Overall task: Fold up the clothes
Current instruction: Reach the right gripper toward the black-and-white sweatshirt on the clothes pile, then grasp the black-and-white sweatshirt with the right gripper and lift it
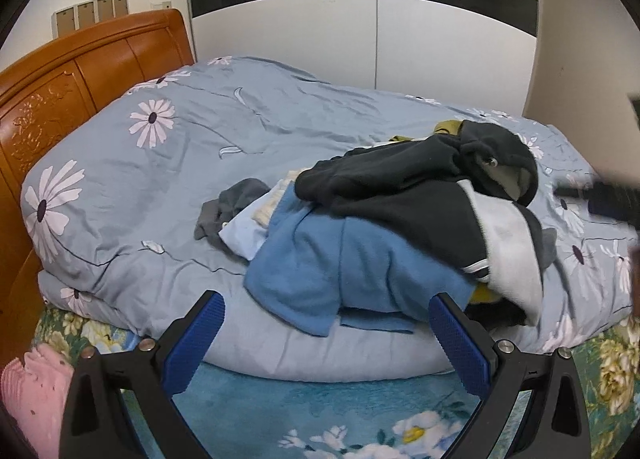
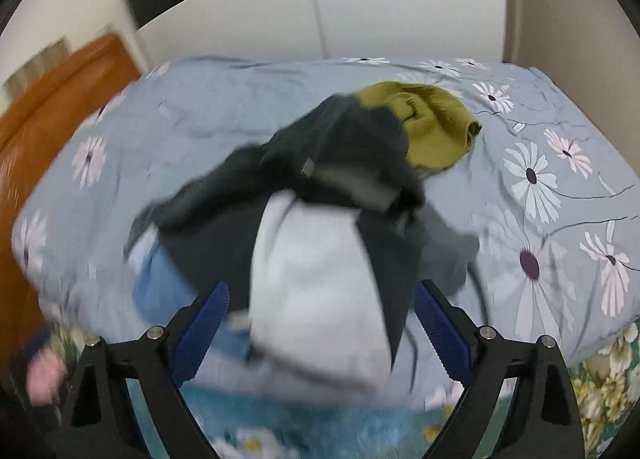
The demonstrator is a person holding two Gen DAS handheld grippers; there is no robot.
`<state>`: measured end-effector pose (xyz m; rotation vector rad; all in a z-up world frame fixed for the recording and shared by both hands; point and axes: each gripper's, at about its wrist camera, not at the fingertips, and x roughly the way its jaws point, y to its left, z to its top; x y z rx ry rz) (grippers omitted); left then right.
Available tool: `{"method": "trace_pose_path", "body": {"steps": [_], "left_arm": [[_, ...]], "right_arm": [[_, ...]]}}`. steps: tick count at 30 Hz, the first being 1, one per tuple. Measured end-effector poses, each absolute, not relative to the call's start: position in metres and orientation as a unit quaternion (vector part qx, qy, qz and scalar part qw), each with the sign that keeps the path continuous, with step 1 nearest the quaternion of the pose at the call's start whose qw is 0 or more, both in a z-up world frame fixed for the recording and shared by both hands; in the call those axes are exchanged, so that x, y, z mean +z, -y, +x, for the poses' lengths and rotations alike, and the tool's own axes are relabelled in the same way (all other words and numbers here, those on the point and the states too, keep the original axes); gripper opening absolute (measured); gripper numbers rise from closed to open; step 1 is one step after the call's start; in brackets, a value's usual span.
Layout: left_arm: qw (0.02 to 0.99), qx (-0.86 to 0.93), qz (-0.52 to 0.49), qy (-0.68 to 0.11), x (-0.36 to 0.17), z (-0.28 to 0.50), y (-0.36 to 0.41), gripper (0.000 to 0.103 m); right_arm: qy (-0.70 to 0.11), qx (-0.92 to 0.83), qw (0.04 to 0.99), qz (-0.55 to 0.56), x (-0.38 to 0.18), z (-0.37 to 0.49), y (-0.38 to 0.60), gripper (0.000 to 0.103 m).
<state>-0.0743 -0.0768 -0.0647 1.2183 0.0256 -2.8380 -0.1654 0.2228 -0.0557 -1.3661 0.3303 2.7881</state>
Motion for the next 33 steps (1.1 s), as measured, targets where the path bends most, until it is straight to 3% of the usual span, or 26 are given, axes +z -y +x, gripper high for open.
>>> {"method": "trace_pose_path", "body": {"steps": [6, 9, 16, 19, 25, 33], "left_arm": [[0.043, -0.912, 0.407, -0.013, -0.078, -0.073, 0.092, 0.103], [0.051, -0.912, 0.407, -0.015, -0.084, -0.07, 0.101, 0.103], [0.064, -0.908, 0.413, -0.019, -0.092, -0.067, 0.114, 0.103], [0.067, -0.908, 0.414, -0.021, -0.092, -0.067, 0.117, 0.103], [0.071, -0.908, 0.412, -0.024, -0.086, -0.066, 0.121, 0.103], [0.068, -0.915, 0.395, -0.053, -0.058, -0.038, 0.128, 0.103]], "right_arm": [[-0.069, 0.892, 0.021, -0.447, -0.055, -0.239, -0.234, 0.088], [-0.066, 0.888, 0.025, -0.454, -0.058, -0.271, -0.238, 0.077], [-0.102, 0.861, 0.036, -0.497, -0.086, -0.318, -0.243, 0.041], [-0.093, 0.85, 0.037, -0.516, -0.096, -0.322, -0.238, 0.015], [-0.115, 0.858, 0.028, -0.5, -0.076, -0.301, -0.242, 0.012], [-0.204, 0.881, -0.024, -0.426, -0.002, -0.204, -0.276, 0.011]]}}
